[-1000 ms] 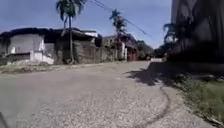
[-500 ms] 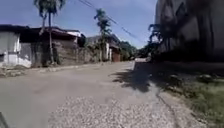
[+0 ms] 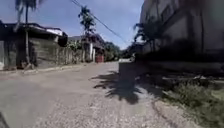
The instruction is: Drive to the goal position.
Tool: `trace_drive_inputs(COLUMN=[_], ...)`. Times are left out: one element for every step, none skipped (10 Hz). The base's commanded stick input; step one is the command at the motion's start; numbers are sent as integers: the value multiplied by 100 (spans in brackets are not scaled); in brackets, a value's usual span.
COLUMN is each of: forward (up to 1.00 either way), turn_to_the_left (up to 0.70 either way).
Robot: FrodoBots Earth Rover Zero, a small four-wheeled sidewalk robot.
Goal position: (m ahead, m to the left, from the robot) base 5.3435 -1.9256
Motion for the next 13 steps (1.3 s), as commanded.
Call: trace_drive_inputs(forward=[100,100,100,100,100,100,100,100,100,100,100,100,100], turn_to_the_left=[0,0,0,0,0,0,0,0,0,0,-2,-15,-22])
